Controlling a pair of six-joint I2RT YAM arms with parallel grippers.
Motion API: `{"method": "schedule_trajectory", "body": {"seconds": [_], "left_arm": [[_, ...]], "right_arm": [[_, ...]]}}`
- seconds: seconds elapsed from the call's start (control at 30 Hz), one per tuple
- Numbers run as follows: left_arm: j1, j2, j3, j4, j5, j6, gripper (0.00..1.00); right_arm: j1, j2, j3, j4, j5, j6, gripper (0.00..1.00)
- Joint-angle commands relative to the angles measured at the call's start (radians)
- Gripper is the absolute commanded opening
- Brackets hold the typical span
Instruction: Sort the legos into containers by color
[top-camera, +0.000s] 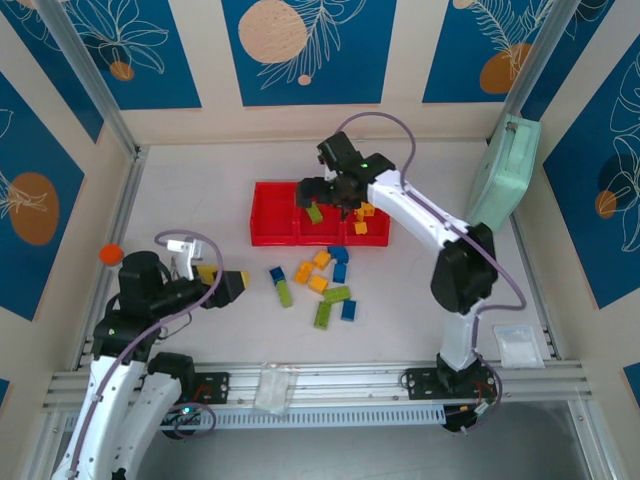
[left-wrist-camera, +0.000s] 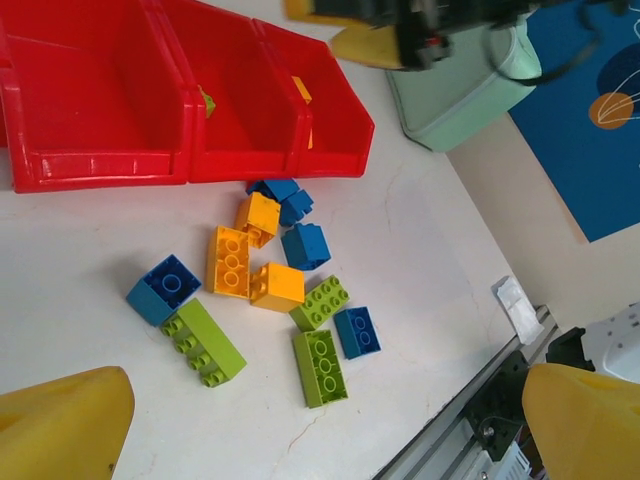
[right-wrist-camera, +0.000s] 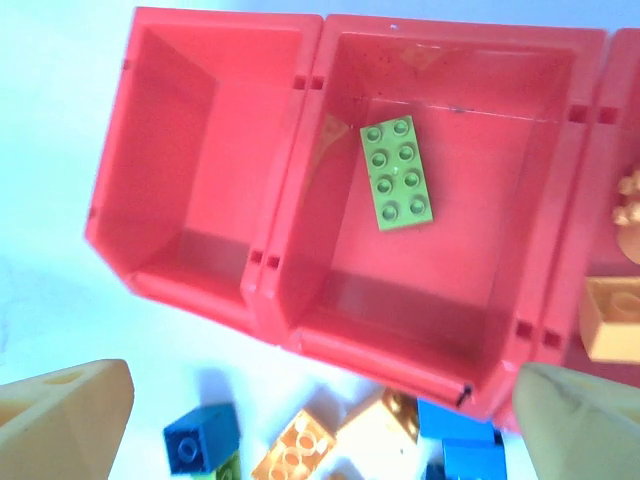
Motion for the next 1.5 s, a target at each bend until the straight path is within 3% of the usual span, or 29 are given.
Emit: {"method": "schedule_trajectory", "body": {"seconds": [0.0, 0.13, 0.3, 0.6, 0.8, 1.07, 1.47], "left_arm": [[-0.008, 0.007, 0.014, -0.021, -0.022, 0.013, 0.99], [-0.009, 0.01, 0.014, -0.025, -0.031, 0.014, 0.99], [-0.008, 0.011, 0.015, -0.028, -0.036, 0.014, 0.99], [-0.015, -0.006, 0.017, -0.041, -0.054, 0.016, 0.99], [-0.02, 0.006, 0.019, -0.043, -0.054, 0.019, 0.99], [-0.023, -0.037, 0.023, -0.057, -0.081, 0.022, 0.99], [-0.044, -0.074, 0.028, -0.066, -0.101, 0.023, 0.99]], "right_arm": [[0.01, -0.127, -0.112, -0.015, 0.02, 0.062, 0.97], [0.011, -0.269, -0.284, -0.055, 0.063, 0.192, 0.91], [0.097, -0.438, -0.528, -0.083, 0.079, 0.337, 0.89], [0.215, -0.543, -0.835, -0.067, 0.017, 0.508, 0.89], [0.274, -0.472, -0.856, -0.038, 0.008, 0.529, 0.85], [0.307, -0.277, -0.741, -0.068, 0.009, 0.394, 0.81], [0.302, -0.179, -0.741, -0.027, 0.023, 0.383, 0.57]]}}
